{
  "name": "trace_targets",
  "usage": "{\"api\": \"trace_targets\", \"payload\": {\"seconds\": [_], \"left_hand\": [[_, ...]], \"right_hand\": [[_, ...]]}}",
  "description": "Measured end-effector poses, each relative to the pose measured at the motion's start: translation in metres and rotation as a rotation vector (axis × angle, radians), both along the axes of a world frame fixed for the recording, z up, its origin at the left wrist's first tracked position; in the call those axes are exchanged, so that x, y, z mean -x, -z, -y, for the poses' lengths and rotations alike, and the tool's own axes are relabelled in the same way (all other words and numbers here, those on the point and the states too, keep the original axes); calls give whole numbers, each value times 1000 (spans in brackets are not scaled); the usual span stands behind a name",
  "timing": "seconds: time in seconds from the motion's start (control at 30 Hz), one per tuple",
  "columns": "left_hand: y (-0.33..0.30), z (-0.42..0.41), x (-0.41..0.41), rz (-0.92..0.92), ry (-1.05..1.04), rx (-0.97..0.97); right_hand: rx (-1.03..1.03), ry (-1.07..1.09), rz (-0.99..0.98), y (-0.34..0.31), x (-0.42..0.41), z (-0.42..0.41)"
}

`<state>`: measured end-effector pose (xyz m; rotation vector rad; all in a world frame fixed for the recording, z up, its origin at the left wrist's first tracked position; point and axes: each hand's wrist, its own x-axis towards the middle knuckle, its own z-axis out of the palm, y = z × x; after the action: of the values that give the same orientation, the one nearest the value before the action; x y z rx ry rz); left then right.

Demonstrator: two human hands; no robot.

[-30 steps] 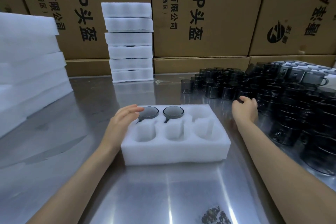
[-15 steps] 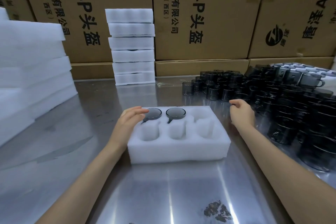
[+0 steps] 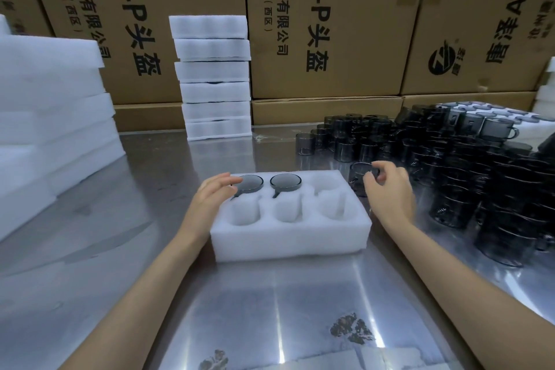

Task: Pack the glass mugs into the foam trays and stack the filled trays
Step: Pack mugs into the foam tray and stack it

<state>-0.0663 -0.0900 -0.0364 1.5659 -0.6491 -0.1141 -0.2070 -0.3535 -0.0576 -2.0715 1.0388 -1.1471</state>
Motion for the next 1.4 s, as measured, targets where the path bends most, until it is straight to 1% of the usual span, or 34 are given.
{"api": "trace_targets", "payload": {"seconds": [0.1, 0.2, 0.27, 0.37, 0.43, 0.5, 0.57, 0.67, 0.77, 0.87, 1.0, 1.23, 1.4], "left_hand": [[0, 1, 0, 11, -8, -5], [0, 1, 0, 14, -15, -7], [-1, 1, 1, 22, -17, -8], [-1, 1, 1, 24, -19, -16], [0, 1, 1, 24, -19, -15], [0, 1, 1, 30, -20, -17], [0, 1, 1, 36, -21, -16], [0, 2, 1, 30, -21, -11], [0, 2, 0, 31, -16, -13], [0, 2, 0, 42, -11, -19], [-1, 2, 0, 41, -14, -20], [-2, 1, 1, 50, -12, -34], [-7, -3, -3, 160, 10, -153]], "right_hand": [[-143, -113, -34, 0, -2, 9], [-171, -209, -145, 1, -6, 12], [-177, -198, -104, 2, -7, 12], [-101, -125, -6, 0, -5, 8], [-9, -108, 47, -5, -3, 4], [47, -113, 141, -13, -2, -2], [114, -156, 203, -20, 0, -11], [159, -303, 223, -27, 0, -26], [159, -435, 189, -29, -2, -35], [159, -484, 136, -31, 0, -36], [130, -558, 14, -33, 4, -33], [70, -576, -56, -37, 7, -29], [60, -606, -107, -35, 8, -31]]}}
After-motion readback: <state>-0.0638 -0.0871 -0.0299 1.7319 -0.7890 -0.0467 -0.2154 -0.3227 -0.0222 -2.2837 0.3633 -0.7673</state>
